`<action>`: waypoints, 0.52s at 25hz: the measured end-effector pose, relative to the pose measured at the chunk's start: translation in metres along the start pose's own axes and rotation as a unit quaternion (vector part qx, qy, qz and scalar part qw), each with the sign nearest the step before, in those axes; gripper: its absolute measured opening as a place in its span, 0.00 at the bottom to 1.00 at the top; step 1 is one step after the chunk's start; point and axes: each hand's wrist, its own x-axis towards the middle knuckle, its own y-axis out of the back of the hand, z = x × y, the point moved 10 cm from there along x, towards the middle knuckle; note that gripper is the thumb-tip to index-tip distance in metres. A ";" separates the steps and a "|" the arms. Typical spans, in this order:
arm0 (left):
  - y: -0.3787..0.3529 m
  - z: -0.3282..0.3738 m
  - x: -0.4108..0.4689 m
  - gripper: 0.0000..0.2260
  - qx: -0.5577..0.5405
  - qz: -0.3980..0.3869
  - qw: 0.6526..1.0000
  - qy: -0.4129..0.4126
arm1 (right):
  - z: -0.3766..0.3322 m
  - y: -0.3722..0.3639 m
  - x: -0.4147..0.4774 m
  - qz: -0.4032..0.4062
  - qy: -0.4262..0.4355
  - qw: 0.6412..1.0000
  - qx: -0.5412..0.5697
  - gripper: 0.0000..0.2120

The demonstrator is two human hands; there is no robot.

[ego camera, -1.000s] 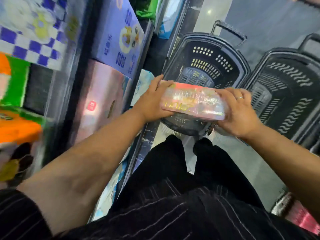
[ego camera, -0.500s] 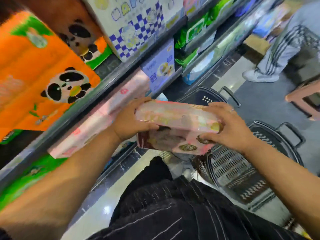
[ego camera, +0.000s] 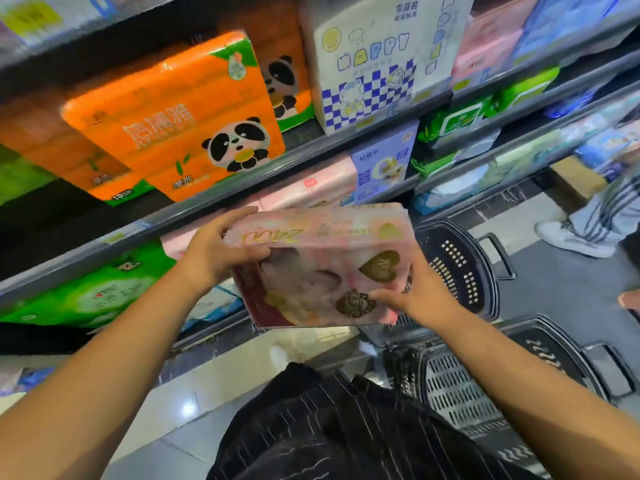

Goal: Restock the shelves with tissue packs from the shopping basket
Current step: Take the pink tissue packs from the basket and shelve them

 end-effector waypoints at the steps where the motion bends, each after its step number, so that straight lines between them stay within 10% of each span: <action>1: 0.011 -0.005 -0.007 0.43 -0.038 0.005 0.999 0.015 | -0.007 -0.011 0.003 -0.006 0.005 1.000 0.008 0.42; 9: 0.100 -0.002 -0.061 0.25 -0.171 0.163 0.971 -0.027 | -0.085 -0.082 0.034 -0.015 0.045 0.980 0.195 0.29; 13: 0.136 0.008 -0.081 0.36 -0.129 0.173 0.975 -0.060 | -0.108 -0.106 0.047 0.001 0.010 0.982 0.190 0.22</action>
